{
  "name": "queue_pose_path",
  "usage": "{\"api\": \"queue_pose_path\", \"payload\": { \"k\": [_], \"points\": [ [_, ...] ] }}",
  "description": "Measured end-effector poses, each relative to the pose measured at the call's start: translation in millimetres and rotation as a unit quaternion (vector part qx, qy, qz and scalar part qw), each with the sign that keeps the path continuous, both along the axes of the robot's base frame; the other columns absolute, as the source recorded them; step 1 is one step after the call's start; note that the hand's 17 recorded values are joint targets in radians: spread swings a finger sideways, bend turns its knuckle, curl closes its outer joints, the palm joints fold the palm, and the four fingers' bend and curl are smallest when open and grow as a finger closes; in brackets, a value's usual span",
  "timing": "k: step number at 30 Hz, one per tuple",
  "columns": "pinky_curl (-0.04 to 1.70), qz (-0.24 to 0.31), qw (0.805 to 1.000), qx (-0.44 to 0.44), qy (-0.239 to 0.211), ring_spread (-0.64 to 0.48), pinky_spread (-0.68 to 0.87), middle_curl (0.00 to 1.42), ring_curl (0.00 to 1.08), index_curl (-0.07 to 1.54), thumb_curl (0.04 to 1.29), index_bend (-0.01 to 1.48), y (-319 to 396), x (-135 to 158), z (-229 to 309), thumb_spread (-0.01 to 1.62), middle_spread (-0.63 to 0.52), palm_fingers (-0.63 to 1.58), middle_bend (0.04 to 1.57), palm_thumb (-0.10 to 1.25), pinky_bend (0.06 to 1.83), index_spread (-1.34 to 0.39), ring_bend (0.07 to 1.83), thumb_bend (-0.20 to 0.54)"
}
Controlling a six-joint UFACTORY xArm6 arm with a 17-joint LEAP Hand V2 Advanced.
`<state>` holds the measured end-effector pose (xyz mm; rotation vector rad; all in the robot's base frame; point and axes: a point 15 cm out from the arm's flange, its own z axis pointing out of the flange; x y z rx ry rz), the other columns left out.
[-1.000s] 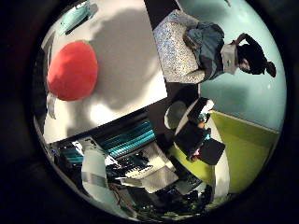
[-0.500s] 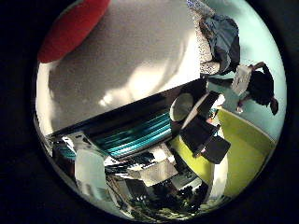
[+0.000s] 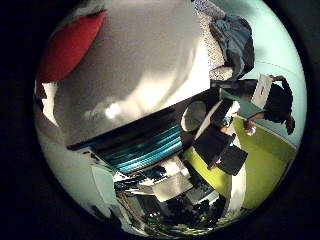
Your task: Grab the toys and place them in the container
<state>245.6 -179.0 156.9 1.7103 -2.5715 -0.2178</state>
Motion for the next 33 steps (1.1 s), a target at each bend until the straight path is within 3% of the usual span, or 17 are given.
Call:
{"api": "queue_pose_path", "payload": {
  "k": [5,10,16,23,28,33],
  "points": [
    [0.65,0.001,1.0,-0.014,-0.018,-0.32,-0.34,0.93,0.67,0.71,0.42,0.73,-8.8,11.5,15.6,1.04,-0.41,1.04,0.94,0.96,1.25,-0.53,1.27,-0.012],
    [0.78,0.003,0.998,-0.041,-0.055,-0.29,-0.27,1.05,0.74,0.89,0.48,0.89,-12.9,17.1,49.3,1.03,-0.39,1.02,1.06,1.05,1.34,-0.47,1.34,-0.004],
    [0.92,0.004,0.998,-0.037,-0.051,-0.27,-0.21,1.12,0.82,1.0,0.53,0.96,-7.1,10.5,91.6,1.02,-0.34,0.93,1.15,1.08,1.39,-0.41,1.4,-0.013],
    [1.07,0.017,0.995,-0.051,-0.082,-0.27,-0.17,1.13,0.86,1.04,0.6,1.02,9.8,8.1,173.7,0.96,-0.3,0.91,1.22,1.09,1.36,-0.37,1.42,-0.01],
    [1.15,0.057,0.994,-0.041,-0.079,-0.27,-0.16,1.13,0.88,1.05,0.63,1.02,43.9,3.0,234.4,0.95,-0.28,0.89,1.23,1.09,1.33,-0.35,1.43,-0.014],
    [1.2,0.116,0.986,-0.005,-0.121,-0.27,-0.15,1.12,0.89,1.06,0.65,1.02,106.0,16.7,290.1,0.95,-0.27,0.89,1.24,1.08,1.31,-0.35,1.43,-0.015]
  ]
}}
